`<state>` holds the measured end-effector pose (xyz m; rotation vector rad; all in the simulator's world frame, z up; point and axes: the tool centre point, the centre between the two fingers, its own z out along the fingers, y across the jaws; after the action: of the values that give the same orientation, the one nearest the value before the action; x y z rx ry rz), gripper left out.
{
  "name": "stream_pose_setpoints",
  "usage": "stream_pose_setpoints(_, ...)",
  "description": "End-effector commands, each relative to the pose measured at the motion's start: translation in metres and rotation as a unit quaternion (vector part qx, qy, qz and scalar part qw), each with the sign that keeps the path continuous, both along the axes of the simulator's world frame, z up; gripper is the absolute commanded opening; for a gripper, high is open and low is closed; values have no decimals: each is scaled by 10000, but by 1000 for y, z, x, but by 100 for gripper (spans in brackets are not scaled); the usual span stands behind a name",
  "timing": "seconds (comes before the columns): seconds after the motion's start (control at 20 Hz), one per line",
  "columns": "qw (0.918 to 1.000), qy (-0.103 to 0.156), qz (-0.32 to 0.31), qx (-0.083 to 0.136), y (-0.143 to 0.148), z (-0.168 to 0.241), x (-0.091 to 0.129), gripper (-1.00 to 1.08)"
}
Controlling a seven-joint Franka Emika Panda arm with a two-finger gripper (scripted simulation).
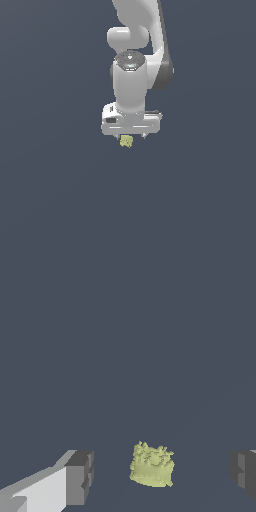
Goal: Pick up the object and move it to a goal position.
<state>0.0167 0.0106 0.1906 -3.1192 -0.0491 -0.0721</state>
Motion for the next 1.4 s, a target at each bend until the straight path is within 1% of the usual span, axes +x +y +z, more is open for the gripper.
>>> stream_pose_setpoints(0.0, 10000, 14, -40, -2, -1, -5, -3, 100)
stream_pose_setpoints(0.3, 9996, 67, -265, -16, -5, -29, -19, 100)
stream_pose_setpoints(0.65, 9974, 166, -693, -51, -13, -71, -53, 100)
stream_pose_setpoints(0.9, 9956, 215, -911, -73, -17, -91, -72, 100)
stream_pose_setpoints(1.15, 9945, 237, -1015, -85, -19, -100, -82, 100)
stream_pose_setpoints(1.35, 9946, 241, -1010, -85, -19, -101, -82, 100)
